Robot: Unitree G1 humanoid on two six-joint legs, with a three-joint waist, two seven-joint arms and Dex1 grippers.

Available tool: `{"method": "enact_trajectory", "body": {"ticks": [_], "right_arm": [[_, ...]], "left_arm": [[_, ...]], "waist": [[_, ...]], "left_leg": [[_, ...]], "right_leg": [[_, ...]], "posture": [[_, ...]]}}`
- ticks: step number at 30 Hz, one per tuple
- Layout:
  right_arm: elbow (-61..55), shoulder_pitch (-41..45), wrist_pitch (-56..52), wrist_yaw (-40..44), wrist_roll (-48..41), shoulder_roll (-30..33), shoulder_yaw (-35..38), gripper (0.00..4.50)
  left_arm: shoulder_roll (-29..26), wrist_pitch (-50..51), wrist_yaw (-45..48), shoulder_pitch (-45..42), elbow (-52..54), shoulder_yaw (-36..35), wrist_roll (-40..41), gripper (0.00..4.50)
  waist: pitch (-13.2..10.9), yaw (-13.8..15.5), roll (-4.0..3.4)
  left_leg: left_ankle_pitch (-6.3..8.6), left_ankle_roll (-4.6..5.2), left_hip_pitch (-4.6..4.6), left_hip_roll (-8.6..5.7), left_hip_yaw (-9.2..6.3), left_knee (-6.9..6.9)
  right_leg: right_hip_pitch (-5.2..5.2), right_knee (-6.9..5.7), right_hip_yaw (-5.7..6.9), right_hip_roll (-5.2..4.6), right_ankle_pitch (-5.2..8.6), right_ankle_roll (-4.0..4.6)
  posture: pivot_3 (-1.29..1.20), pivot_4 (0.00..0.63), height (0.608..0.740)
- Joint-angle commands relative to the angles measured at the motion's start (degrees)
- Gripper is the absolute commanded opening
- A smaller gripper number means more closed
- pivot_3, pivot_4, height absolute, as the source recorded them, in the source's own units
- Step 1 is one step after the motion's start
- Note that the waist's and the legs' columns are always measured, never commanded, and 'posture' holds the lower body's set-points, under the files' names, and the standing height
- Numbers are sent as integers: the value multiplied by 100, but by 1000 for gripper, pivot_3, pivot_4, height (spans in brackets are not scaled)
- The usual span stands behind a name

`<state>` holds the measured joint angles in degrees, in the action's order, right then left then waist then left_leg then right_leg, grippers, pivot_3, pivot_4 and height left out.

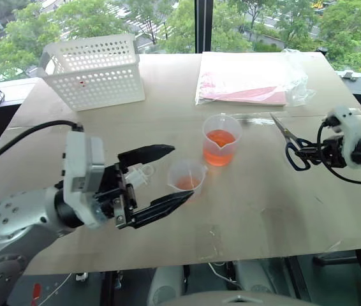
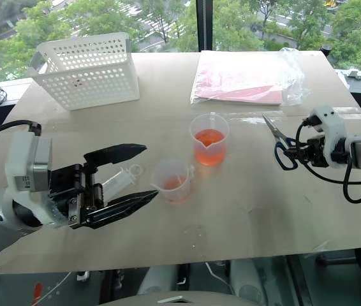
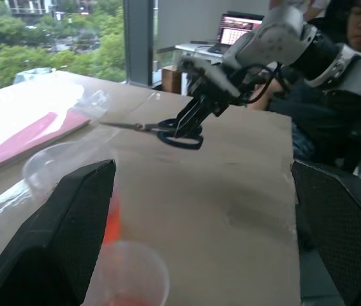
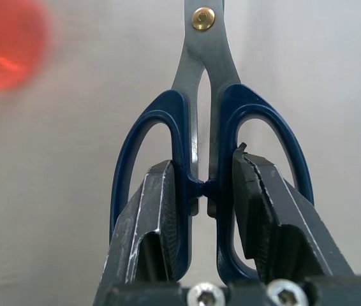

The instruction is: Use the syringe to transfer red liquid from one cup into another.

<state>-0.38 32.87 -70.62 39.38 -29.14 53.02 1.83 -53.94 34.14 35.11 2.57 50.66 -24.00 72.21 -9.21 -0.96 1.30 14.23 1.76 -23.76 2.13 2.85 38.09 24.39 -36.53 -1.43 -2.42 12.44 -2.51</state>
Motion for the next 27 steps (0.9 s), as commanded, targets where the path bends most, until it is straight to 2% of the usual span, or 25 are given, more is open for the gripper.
{"method": "enact_trajectory", "body": {"ticks": [1,2,4,5,9,10,12,14,16,19,22,27], "right_arm": [[869,156,716,-341,603,-293,-200,828],[1045,165,836,-277,679,-340,-278,828],[1144,133,1064,-44,840,-284,-495,1866],[1101,69,1063,106,793,-239,-496,2184],[946,-151,1164,419,795,-46,-419,4090],[877,-245,1259,469,800,15,-336,4446],[176,-791,1882,835,473,112,373,4446],[-723,-1272,2179,1259,-466,-234,1527,4446],[-1655,-1696,2532,1608,-1248,-605,2282,4446],[-2652,-2006,2575,1879,-1794,-658,2334,4446],[-3237,-2172,2716,2268,-2123,-491,2228,4446],[-3609,-1975,2734,2389,-3192,-342,2575,4446]], "left_arm": [[39,-39,-81,-486,-59,412,14,4500],[83,-38,-125,-601,-82,523,-22,4500],[138,-19,-184,-721,-110,657,-79,4500],[184,-23,-227,-768,-105,726,-91,4500],[282,-46,-277,-755,-88,817,-168,4500],[305,-58,-283,-702,-84,814,-210,4500],[407,-91,-420,-501,-97,687,-226,4500],[537,-120,-695,-285,-148,449,-151,4500],[679,-151,-1147,-115,-284,114,-174,4500],[660,-18,-1629,104,-673,-599,156,4500],[324,331,-1650,435,-1119,-1288,153,4500],[-849,1406,-752,1236,-1812,-2073,-382,4500]], "waist": [[3,-3,8],[3,5,6],[-2,14,-2],[-1,13,-4],[-2,23,-2],[-2,29,-2],[-3,66,0],[-3,90,-1],[-3,68,-3],[-3,23,-2],[-4,25,7],[-11,34,13]], "left_leg": [[0,0,1,3,-3,1],[0,0,1,7,-10,2],[0,0,1,7,-10,2],[0,0,-1,7,-9,2],[0,0,-2,8,-7,2],[0,0,-3,8,-7,2],[0,0,-3,7,-8,2],[0,0,-7,8,-12,1],[0,0,-7,11,-13,1],[0,0,10,21,-30,0],[0,0,27,28,-29,1],[0,-2,43,37,-21,12]], "right_leg": [[-2,0,-1,10,0,0],[-4,0,0,19,0,1],[-3,-2,-3,21,0,2],[-2,-3,-4,21,0,3],[-3,0,-9,22,-6,-8],[-3,1,-9,22,-7,-11],[-5,3,-7,21,-7,-10],[-6,7,-3,20,-8,-17],[-5,7,-4,22,-12,-23],[-18,0,0,32,-2,-40],[-29,-9,12,35,14,-19],[-38,-16,5,21,14,-18]], "posture": [[0,150,740],[0,150,740],[0,150,740],[0,150,740],[0,150,740],[0,150,740],[0,150,740],[0,150,740],[0,150,740],[0,150,740],[0,150,740],[0,150,740]]}}
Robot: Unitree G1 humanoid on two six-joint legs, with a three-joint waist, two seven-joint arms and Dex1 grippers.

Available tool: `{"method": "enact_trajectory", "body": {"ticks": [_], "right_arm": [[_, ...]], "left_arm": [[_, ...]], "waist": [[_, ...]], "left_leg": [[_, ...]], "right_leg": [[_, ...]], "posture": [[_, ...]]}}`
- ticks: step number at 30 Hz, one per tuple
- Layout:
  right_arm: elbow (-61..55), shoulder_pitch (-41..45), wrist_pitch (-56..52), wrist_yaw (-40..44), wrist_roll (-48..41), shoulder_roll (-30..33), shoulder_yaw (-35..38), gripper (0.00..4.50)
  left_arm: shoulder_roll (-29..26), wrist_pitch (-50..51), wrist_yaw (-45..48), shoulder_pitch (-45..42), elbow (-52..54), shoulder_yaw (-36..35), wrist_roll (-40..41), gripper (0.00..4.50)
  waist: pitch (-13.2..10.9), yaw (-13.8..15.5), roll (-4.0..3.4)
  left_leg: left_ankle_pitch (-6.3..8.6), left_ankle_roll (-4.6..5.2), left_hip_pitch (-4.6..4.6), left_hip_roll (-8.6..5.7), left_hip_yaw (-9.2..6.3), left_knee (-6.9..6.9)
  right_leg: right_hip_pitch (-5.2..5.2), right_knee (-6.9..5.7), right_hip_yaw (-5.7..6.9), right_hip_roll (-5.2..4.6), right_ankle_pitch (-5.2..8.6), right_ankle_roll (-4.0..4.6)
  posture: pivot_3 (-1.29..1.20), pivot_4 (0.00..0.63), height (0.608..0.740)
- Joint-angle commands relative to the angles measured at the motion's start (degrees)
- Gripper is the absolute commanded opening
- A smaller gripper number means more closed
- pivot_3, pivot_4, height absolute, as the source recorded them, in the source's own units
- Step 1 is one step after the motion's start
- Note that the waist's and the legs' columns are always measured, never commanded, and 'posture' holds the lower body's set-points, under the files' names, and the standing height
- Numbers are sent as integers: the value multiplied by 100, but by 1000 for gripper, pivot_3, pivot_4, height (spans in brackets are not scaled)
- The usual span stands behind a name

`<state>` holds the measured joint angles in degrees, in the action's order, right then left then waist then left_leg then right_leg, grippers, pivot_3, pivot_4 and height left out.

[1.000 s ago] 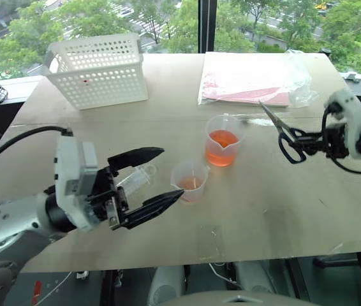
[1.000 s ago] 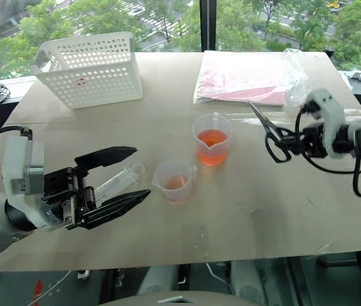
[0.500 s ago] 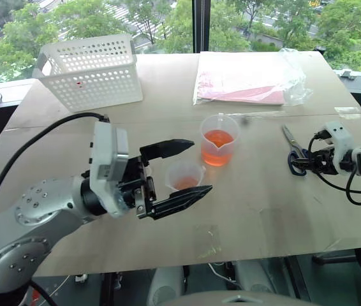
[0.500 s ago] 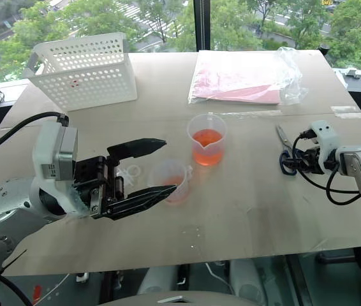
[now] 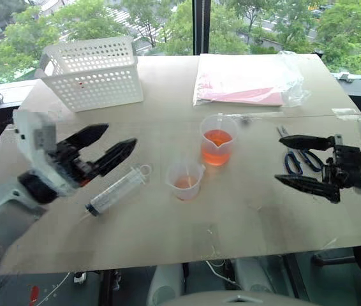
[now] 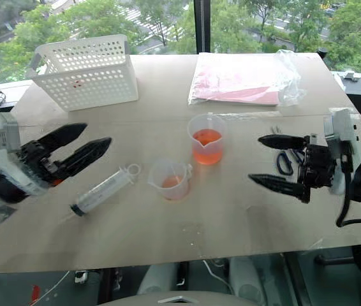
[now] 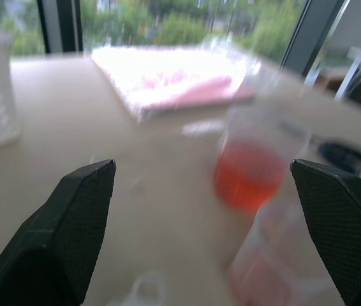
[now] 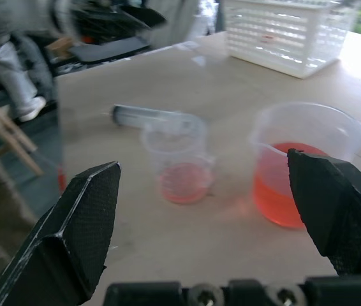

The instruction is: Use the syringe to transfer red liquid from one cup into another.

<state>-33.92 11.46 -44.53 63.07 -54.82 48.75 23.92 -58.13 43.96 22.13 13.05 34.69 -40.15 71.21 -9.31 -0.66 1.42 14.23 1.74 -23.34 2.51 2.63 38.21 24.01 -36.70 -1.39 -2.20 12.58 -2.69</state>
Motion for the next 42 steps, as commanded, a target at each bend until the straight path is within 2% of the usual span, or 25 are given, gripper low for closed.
{"method": "enact_trajectory", "body": {"ticks": [1,3,5,10,15,18,22,24,27,30,33,37,38,40,42], "right_arm": [[-307,162,115,51,-762,162,413,4446],[-412,75,79,73,-968,277,471,4446],[-504,-94,122,82,-1066,326,489,4446],[-619,-359,304,118,-995,390,373,4446],[-819,139,180,-499,-1247,465,-139,4446],[-901,46,176,-668,-1233,472,-261,4446],[-1091,-61,182,-943,-1295,452,-376,4446],[-1128,-119,206,-1008,-1316,454,-374,4446],[-1156,-151,238,-1133,-1289,453,-421,4446],[-1205,-157,250,-1247,-1302,455,-457,4446],[-1238,-84,240,-1431,-1370,456,-512,4500],[-1344,-332,269,-1418,-1472,534,-265,4500],[-1359,-454,298,-1361,-1479,550,-157,4500],[-1383,-730,363,-1267,-1395,563,-11,4500],[-1434,-959,408,-1276,-1297,575,79,4500]], "left_arm": [[-774,626,909,355,-327,-459,-536,4500],[-1190,971,1400,322,-605,-382,-539,4500],[-1581,1401,1482,52,-912,-61,-403,4500],[-2577,1750,2076,-420,-1236,1160,-1088,4500],[-3217,1806,2607,-1513,-1333,2448,-1340,4500],[-3113,2255,2873,-2879,-1496,3674,-1692,4500],[-2771,2577,3494,-4253,-1848,5119,-2715,4500],[-2430,2529,3793,-4867,-2201,5897,-3404,4500],[-1922,2370,4232,-5526,-2769,6742,-4200,4500],[-1428,2216,4551,-5869,-3150,7242,-4691,4500],[-1045,1973,4720,-6005,-3538,7459,-5101,3661],[-932,1935,5082,-6053,-3576,7489,-5330,1696],[-945,1943,5136,-6029,-3549,7467,-5373,1365],[-1022,1991,5112,-5871,-3498,7229,-5360,1335],[-1167,2100,4993,-5600,-3351,6692,-5157,1335]], "waist": [[-2,12,1],[-7,41,8],[-8,76,7],[-14,99,1],[-20,71,3],[-20,112,5],[-21,147,7],[-20,153,9],[-27,152,26],[-29,145,38],[-27,147,42],[-26,150,44],[-26,152,44],[-25,149,46],[-24,132,47]], "left_leg": [[0,-1,3,2,1,0],[1,-2,5,-6,6,-2],[2,-3,4,-15,5,-10],[1,-2,-14,-25,5,-21],[0,-3,-47,-27,15,-31],[0,-3,-44,-37,20,-43],[-1,-2,-50,-43,18,-42],[-1,-2,-47,-43,16,-38],[-1,-1,-51,-38,8,-18],[-1,0,-56,-36,8,-3],[0,0,-58,-36,9,7],[-1,0,-55,-35,4,9],[-1,0,-56,-35,3,9],[-1,0,-58,-35,0,9],[-1,1,-58,-34,2,10]], "right_leg": [[-2,1,-2,-5,0,0],[-1,5,5,-20,1,-1],[1,10,11,-44,1,-1],[15,20,6,-52,-9,14],[52,17,11,-44,-13,21],[50,19,16,-42,-12,20],[51,17,14,-27,-11,18],[47,16,12,-22,-11,18],[42,10,12,-13,-5,9],[43,4,9,-13,-2,4],[41,0,6,-13,-3,4],[40,-7,8,-13,-4,5],[40,-7,8,-13,-4,6],[39,-5,11,-13,-7,9],[39,-5,7,-13,-7,7]], "posture": [[0,150,740],[0,150,740],[0,150,740],[0,150,740],[0,150,740],[0,150,740],[0,150,740],[0,150,740],[0,150,740],[0,150,740],[0,150,740],[0,150,740],[0,150,740],[0,150,740],[0,150,740]]}}
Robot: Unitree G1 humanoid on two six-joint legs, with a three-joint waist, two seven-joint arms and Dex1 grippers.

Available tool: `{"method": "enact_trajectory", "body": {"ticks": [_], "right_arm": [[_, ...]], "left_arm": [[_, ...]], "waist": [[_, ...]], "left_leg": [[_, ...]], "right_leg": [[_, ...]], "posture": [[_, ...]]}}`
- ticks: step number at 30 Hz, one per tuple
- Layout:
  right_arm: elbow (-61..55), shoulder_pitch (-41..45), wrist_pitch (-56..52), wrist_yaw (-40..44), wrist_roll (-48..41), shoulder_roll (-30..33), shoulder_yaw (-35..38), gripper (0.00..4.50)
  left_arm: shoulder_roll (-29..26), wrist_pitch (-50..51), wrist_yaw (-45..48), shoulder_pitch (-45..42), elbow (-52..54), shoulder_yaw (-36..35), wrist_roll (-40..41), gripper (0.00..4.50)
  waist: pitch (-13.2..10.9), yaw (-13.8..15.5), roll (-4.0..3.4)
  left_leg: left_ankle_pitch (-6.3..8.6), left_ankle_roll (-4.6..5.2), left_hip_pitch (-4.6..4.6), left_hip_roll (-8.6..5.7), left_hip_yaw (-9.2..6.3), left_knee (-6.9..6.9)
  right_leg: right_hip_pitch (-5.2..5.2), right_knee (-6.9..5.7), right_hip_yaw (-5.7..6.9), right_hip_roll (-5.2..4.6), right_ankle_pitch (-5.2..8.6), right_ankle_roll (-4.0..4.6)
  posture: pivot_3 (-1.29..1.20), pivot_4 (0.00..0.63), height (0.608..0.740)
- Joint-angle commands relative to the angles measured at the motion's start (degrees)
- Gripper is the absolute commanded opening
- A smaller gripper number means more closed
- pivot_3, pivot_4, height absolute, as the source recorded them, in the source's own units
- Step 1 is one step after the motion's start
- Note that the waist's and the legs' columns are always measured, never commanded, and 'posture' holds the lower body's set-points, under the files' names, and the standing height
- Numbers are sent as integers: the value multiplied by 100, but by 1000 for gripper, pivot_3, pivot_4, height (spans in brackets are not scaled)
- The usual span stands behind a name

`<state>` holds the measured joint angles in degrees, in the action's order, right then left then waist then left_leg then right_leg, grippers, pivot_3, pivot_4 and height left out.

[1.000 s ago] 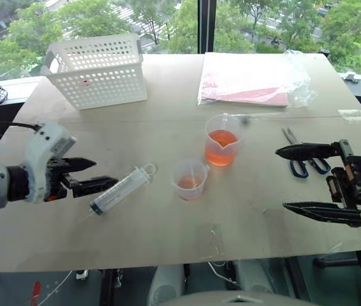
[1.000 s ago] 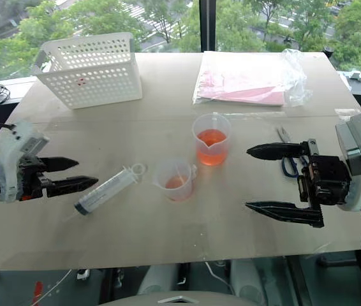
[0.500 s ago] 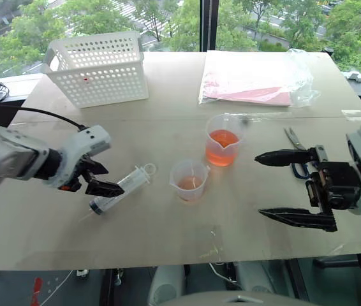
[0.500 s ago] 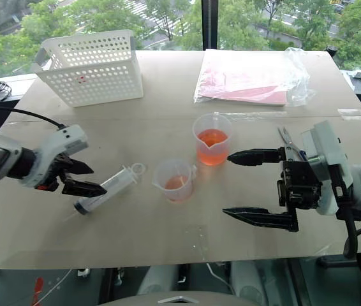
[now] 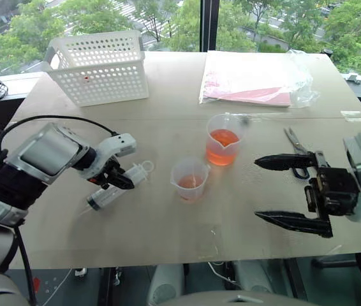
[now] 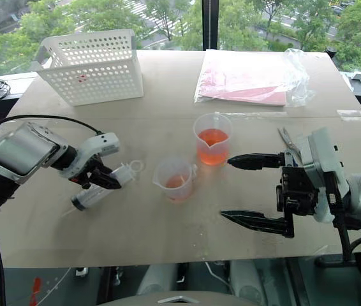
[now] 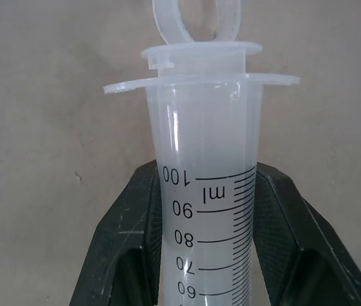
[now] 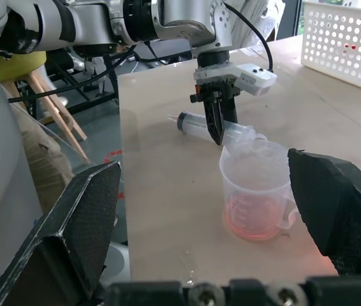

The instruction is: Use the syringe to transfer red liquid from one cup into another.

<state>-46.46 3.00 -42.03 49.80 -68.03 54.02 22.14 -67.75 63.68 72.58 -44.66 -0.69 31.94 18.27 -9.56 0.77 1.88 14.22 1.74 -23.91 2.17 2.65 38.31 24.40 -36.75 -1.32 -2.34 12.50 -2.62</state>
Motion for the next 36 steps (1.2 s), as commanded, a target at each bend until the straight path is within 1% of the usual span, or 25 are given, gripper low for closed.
{"method": "enact_trajectory", "body": {"ticks": [1,3,4,5,6,7,9,11,12,13,15,16,17,19,21,23,26,27,30,33,36], "right_arm": [[-196,-194,179,-4,43,37,305,4500],[-203,-277,196,-163,32,20,374,4500],[-160,-257,197,-302,38,-1,373,4500],[-96,-208,210,-448,87,-39,341,4500],[14,-91,285,-588,238,-118,239,4500],[115,17,336,-702,349,-180,146,4500],[403,314,269,-893,384,-259,-81,4500],[690,666,278,-1075,486,-394,-276,4500],[845,846,209,-1191,473,-427,-344,4500],[951,986,186,-1253,526,-445,-401,4500],[1143,1257,206,-1358,748,-446,-506,4500],[1219,1352,214,-1387,850,-425,-538,4500],[1307,1456,241,-1416,985,-404,-577,4500],[1416,1615,146,-1489,1160,-304,-651,4500],[1547,1852,-95,-1694,1090,-283,-669,4500],[1569,2024,-266,-1757,883,-267,-576,4500],[1341,1821,-374,-1512,830,-40,-376,4500],[1231,1628,-347,-1353,900,70,-289,4500],[970,959,-441,-938,723,310,175,4500],[794,238,-409,-644,729,358,721,4500],[750,-186,-433,-617,668,287,1067,4500]], "left_arm": [[-296,287,-100,350,312,-986,368,1335],[-416,663,-200,726,536,-2076,836,1335],[-383,837,-278,889,640,-2804,1080,1335],[-278,1101,-327,944,760,-3500,1353,1335],[28,1701,-486,650,854,-4223,1620,1335],[374,2221,-705,309,931,-4756,1800,1335],[1566,2808,-1476,-552,1099,-5760,1869,1335],[2811,2880,-2335,-1278,1330,-6434,1757,1335],[3371,2734,-2740,-1565,1449,-6597,1700,1335],[3794,2575,-3066,-1752,1543,-6674,1647,1335],[4549,1811,-3593,-1901,1659,-6582,1600,1335],[4840,1530,-3716,-1904,1657,-6518,1649,1335],[5090,1100,-3734,-1801,1577,-6253,1616,1335],[5482,239,-3566,-1549,1345,-5861,1582,1335],[5707,-683,-3159,-1215,1039,-5322,1444,1335],[5733,-1944,-2640,-838,640,-4556,994,1335],[5738,-3206,-2102,-516,29,-3947,659,1335],[5798,-3407,-2065,-499,-173,-3905,674,1335],[5793,-4178,-1860,-513,-645,-3646,482,1335],[5842,-4518,-1811,-593,-972,-3618,535,1335],[5911,-4705,-1751,-573,-1103,-3552,603,1335]], "waist": [[1,-33,1],[-2,-77,12],[-3,-89,14],[-4,-93,19],[-4,-98,22],[-6,-73,28],[-4,-3,23],[-3,31,21],[3,36,20],[4,32,20],[3,5,22],[3,-17,21],[3,-20,21],[3,-37,19],[6,-32,12],[7,-21,11],[6,-2,9],[5,3,9],[5,41,10],[5,13,9],[5,0,9]], "left_leg": [[0,0,1,1,0,1],[0,0,2,10,-11,0],[0,0,2,12,-15,1],[0,0,2,11,-13,1],[0,0,2,22,-24,1],[0,0,3,21,-35,2],[-1,-1,6,9,-41,16],[-2,0,23,3,-61,33],[-2,0,25,-2,-72,40],[-3,-1,28,-6,-76,46],[-3,0,22,-10,-79,56],[-3,0,21,-11,-81,57],[-3,-1,19,-16,-81,55],[-2,-1,18,-14,-80,51],[-2,-1,21,-14,-74,36],[-3,-2,23,-14,-53,22],[-2,-1,19,-13,-49,14],[-2,-1,14,-13,-48,13],[-1,0,3,-13,-51,12],[0,3,-1,-13,-48,14],[0,3,4,-13,-51,15]], "right_leg": [[0,-1,-1,0,0,-1],[4,-3,-3,2,-10,-23],[3,-5,2,2,-8,-26],[6,-4,3,4,-4,-34],[5,-8,6,3,-3,-34],[3,-7,11,3,1,-33],[-17,-5,30,3,11,-18],[-59,-1,39,2,11,-21],[-72,1,42,3,10,-23],[-82,-1,36,2,8,-25],[-83,0,22,2,-18,-60],[-80,0,16,2,-30,-42],[-72,1,8,3,-32,-40],[-68,1,1,8,-32,-39],[-66,3,0,8,-31,-38],[-61,4,0,9,-31,-35],[-54,8,0,15,-30,-32],[-52,12,1,15,-30,-32],[-52,28,6,14,-31,-34],[-60,46,3,12,-33,-38],[-69,54,5,13,-35,-42]], "posture": [[0,150,740],[0,150,740],[0,150,740],[0,150,740],[0,150,740],[0,150,740],[0,150,740],[0,150,740],[0,150,740],[0,150,740],[0,150,740],[0,150,740],[0,150,740],[0,150,740],[0,150,740],[0,150,740],[0,150,740],[0,150,740],[0,150,740],[0,150,740],[0,150,740]]}}
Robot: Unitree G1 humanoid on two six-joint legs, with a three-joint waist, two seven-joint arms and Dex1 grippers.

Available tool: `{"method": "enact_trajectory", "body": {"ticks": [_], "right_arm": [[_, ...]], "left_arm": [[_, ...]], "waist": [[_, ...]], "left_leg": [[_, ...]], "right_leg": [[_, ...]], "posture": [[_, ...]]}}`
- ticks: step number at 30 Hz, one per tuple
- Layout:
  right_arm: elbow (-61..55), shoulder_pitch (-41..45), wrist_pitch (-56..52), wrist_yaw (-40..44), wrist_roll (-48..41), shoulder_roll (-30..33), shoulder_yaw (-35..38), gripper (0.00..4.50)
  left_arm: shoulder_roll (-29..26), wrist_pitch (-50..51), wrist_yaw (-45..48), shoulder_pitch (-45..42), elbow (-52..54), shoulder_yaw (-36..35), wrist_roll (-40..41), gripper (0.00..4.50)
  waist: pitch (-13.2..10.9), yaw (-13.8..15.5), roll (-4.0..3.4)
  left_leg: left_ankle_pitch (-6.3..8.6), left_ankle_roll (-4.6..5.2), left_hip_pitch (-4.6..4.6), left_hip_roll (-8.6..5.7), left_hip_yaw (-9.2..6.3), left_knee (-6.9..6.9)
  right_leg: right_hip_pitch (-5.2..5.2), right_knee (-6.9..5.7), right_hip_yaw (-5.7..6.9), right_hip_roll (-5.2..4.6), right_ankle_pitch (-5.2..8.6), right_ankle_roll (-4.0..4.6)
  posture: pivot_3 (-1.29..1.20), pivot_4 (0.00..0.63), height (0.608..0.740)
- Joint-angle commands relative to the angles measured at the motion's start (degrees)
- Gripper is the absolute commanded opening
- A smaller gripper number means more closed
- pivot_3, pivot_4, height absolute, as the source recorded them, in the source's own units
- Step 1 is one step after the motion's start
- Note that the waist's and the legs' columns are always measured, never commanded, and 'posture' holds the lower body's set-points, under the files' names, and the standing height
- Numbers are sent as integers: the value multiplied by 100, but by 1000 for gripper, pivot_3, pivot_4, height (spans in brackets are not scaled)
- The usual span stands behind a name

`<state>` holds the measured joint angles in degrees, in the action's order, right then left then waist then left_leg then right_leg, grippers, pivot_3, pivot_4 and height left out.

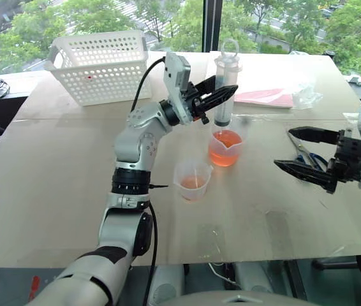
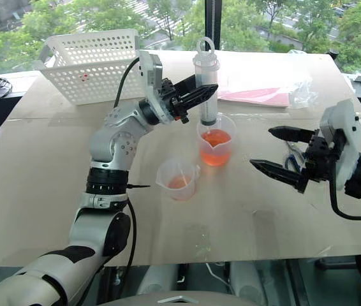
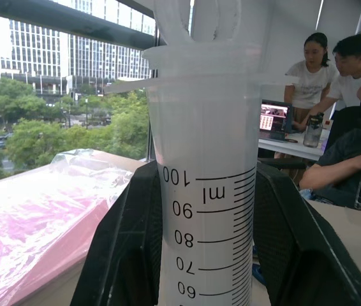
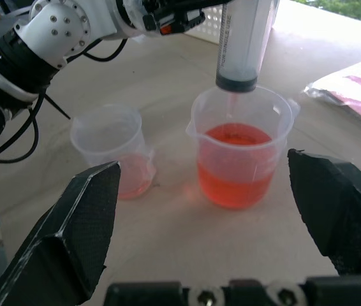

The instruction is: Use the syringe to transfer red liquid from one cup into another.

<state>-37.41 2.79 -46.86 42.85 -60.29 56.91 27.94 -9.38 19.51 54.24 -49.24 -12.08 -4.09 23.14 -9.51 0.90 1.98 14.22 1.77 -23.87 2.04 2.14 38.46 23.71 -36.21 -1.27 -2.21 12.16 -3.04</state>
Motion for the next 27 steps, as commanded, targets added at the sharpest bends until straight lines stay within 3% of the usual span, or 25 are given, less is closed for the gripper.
{"method": "enact_trajectory", "body": {"ticks": [1,7,19,22,27], "right_arm": [[-162,-242,60,78,-119,-22,548,4500],[-161,-220,139,-58,-124,-90,481,4500],[22,674,143,-484,-178,-134,-80,4500],[144,1298,-47,-850,-199,-151,-531,4500],[986,3113,-821,-1713,16,-454,-1703,4500]], "left_arm": [[96,-317,85,-93,32,83,127,1335],[100,-917,402,218,-213,543,-196,1335],[-70,-1444,513,412,-761,649,-364,1335],[-80,-1476,527,448,-828,652,-343,1335],[-60,-1511,541,505,-798,693,-312,1335]], "waist": [[0,-19,0],[3,-18,-5],[3,-8,-5],[2,-17,-6],[-1,-78,-14]], "left_leg": [[0,0,4,0,3,0],[0,0,14,3,0,1],[0,0,10,5,-6,2],[-1,0,11,5,-5,2],[-1,0,13,9,-4,2]], "right_leg": [[0,0,-4,0,0,-1],[-1,-15,-4,9,-1,-2],[-1,-14,-1,12,-1,-1],[-1,-15,-2,12,-1,-1],[7,-21,-15,11,-2,2]], "posture": [[0,150,740],[0,150,740],[0,150,740],[0,150,740],[0,150,740]]}}
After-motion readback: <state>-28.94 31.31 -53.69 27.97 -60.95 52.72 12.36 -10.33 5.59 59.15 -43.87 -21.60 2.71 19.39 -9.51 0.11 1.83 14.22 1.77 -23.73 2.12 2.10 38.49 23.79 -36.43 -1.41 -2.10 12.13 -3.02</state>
